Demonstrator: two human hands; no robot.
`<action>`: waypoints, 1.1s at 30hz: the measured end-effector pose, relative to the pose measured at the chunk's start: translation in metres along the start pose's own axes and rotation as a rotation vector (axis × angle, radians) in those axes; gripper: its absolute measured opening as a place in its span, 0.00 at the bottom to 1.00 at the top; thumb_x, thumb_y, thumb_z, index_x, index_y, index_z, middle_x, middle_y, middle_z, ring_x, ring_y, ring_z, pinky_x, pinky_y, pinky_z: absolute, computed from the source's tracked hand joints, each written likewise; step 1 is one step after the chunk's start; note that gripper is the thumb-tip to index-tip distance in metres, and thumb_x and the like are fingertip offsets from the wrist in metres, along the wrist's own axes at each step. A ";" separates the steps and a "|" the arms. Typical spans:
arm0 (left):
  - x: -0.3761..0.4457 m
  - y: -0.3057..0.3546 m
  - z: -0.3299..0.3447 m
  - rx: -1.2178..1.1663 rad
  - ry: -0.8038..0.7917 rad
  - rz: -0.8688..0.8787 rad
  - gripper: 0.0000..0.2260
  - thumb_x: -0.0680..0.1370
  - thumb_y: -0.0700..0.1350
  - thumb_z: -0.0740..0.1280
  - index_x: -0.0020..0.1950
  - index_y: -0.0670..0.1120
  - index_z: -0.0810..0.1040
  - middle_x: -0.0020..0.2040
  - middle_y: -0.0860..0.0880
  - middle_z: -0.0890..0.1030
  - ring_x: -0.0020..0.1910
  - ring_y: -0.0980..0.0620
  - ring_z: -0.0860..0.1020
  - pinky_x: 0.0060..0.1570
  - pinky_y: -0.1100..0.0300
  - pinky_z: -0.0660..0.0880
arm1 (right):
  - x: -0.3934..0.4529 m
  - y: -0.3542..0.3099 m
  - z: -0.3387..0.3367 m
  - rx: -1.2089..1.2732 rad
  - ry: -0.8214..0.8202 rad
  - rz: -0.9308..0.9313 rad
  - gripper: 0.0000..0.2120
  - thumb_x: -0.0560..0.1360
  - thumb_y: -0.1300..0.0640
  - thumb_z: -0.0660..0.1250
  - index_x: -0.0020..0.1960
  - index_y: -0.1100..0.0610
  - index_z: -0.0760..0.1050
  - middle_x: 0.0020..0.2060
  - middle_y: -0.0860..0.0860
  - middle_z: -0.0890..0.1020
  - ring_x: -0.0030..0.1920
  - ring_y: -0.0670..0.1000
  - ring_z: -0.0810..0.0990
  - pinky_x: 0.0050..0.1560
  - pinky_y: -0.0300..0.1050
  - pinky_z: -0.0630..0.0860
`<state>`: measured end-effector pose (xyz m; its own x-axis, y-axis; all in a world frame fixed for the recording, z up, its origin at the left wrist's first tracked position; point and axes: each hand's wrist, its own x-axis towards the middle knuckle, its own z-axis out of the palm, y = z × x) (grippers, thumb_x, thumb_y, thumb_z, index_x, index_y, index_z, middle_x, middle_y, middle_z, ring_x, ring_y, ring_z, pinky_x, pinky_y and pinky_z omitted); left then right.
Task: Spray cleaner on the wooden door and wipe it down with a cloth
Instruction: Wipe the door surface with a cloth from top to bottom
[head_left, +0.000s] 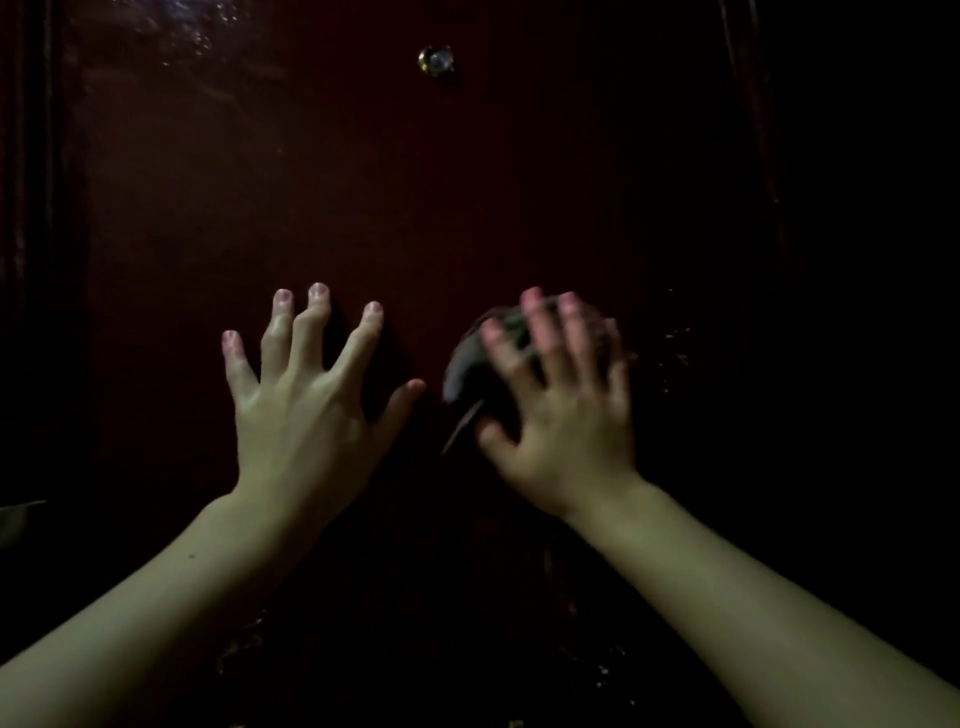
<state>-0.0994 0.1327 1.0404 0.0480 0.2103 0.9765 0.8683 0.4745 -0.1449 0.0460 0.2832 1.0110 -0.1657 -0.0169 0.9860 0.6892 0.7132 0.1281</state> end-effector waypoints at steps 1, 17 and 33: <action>-0.002 0.004 0.002 -0.003 0.004 0.003 0.32 0.75 0.67 0.57 0.74 0.50 0.66 0.73 0.37 0.63 0.74 0.36 0.58 0.65 0.28 0.56 | 0.001 0.022 -0.002 -0.010 -0.010 0.113 0.38 0.68 0.35 0.53 0.77 0.45 0.57 0.78 0.55 0.53 0.78 0.60 0.50 0.72 0.66 0.46; -0.007 0.015 0.012 -0.027 0.056 -0.025 0.35 0.72 0.68 0.58 0.75 0.53 0.63 0.75 0.41 0.61 0.75 0.36 0.55 0.63 0.25 0.54 | -0.004 0.107 -0.013 -0.009 -0.059 0.356 0.37 0.70 0.35 0.49 0.78 0.43 0.49 0.79 0.49 0.44 0.78 0.54 0.41 0.74 0.64 0.44; -0.063 0.023 0.001 -0.059 -0.084 -0.004 0.34 0.71 0.68 0.61 0.75 0.58 0.61 0.78 0.47 0.56 0.77 0.44 0.51 0.71 0.35 0.53 | -0.066 0.066 -0.007 0.031 -0.079 0.410 0.34 0.77 0.37 0.55 0.78 0.43 0.48 0.79 0.50 0.42 0.78 0.55 0.38 0.74 0.65 0.41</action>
<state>-0.0831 0.1310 0.9752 0.0049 0.2809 0.9597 0.8960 0.4250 -0.1290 0.1073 0.3266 0.9556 0.0632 0.3258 0.9433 0.6883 0.6702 -0.2776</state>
